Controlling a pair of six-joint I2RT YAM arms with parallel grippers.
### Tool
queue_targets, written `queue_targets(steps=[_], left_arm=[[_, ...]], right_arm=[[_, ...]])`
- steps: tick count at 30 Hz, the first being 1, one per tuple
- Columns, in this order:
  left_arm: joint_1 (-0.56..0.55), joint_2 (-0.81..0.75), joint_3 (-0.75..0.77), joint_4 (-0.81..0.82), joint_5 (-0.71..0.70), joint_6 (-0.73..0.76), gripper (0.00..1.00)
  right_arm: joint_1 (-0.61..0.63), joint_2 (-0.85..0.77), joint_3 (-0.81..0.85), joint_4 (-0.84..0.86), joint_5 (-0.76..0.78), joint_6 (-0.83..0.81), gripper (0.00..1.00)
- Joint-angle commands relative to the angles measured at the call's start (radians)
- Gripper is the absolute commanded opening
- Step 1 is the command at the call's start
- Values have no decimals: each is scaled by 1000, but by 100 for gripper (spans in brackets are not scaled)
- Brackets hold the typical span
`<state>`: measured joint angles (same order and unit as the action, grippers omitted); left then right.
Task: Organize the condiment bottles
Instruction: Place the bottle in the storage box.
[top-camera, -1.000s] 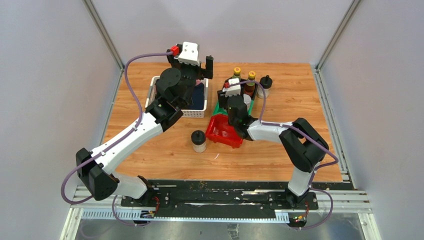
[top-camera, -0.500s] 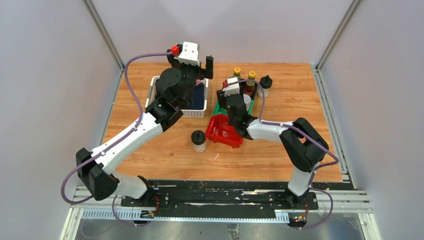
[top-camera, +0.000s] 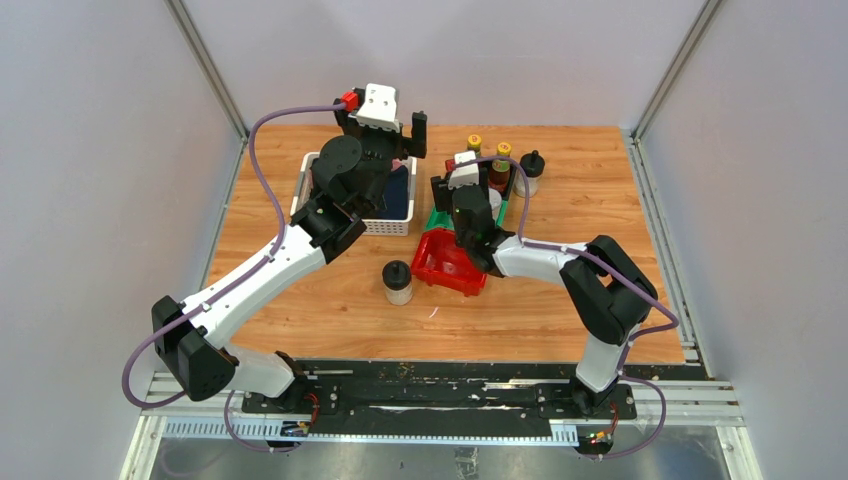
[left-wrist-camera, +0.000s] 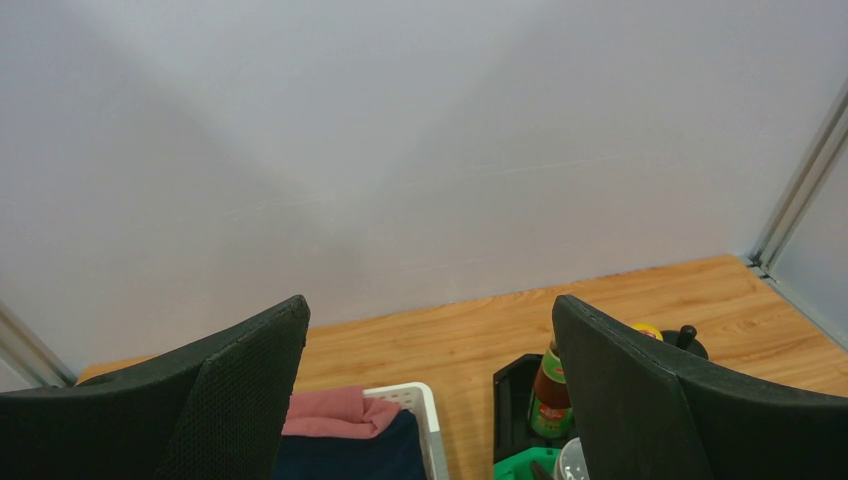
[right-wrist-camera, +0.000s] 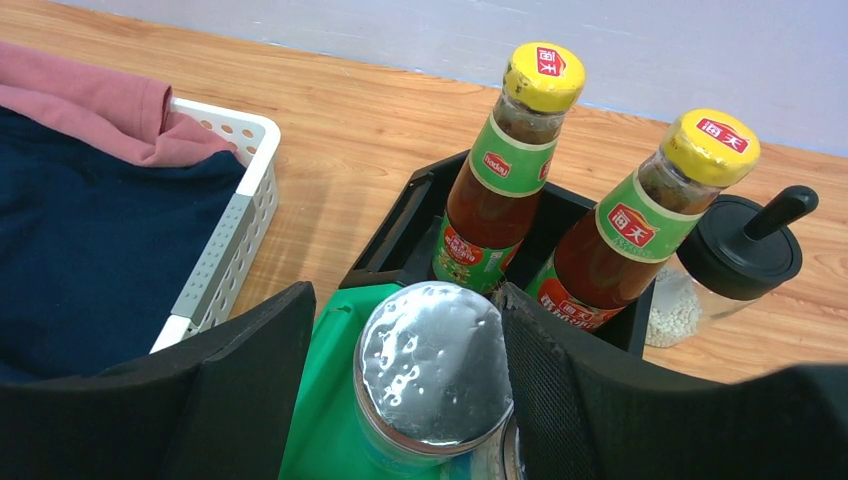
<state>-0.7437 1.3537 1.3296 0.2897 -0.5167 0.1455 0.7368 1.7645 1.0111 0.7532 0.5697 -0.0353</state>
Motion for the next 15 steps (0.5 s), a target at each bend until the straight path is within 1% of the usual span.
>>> queue_targets(steps=[1, 15], left_arm=[[-9, 12, 14, 0, 6, -4, 98], [-9, 7, 17, 0, 0, 1, 98]], right_arm=[[15, -14, 27, 21, 25, -9, 72], [16, -27, 21, 22, 16, -12, 71]])
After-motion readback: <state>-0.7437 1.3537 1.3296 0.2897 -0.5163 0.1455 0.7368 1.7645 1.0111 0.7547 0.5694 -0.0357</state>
